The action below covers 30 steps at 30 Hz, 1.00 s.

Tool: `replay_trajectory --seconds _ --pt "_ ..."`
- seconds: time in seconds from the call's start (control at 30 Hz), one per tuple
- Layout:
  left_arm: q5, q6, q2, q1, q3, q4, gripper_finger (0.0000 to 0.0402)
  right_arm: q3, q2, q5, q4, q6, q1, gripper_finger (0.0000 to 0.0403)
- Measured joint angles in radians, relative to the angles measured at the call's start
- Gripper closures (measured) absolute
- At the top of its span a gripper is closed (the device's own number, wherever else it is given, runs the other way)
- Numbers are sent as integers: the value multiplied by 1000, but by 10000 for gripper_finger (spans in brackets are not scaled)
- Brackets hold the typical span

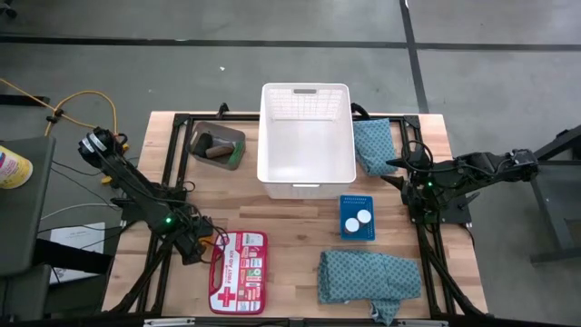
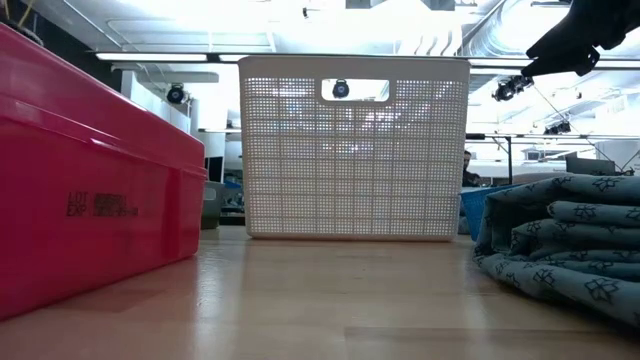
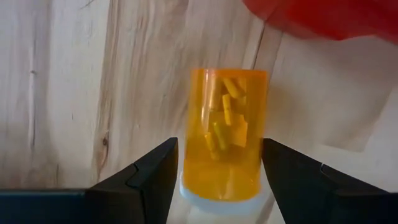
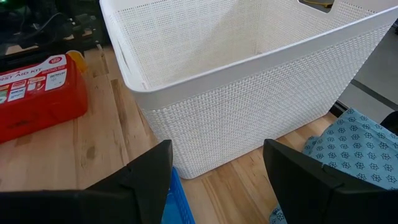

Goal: Pick & place medical supplies in basket/bin
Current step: Put the orange pill bottle into the blue bin

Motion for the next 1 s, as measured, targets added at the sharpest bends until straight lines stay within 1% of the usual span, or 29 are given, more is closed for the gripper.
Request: replay_trajectory --seconds 0.37,0.73,0.83,1.0 --pt "6 -5 0 0 -62 75 182 0 0 0 0 0 0 163" --pt "7 -23 0 0 -63 82 182 0 0 0 0 0 0 163" --pt "10 -23 0 0 -63 85 191 0 0 0 0 0 0 163" --pt "10 -24 0 0 -63 85 219 0 0 0 0 0 0 163"
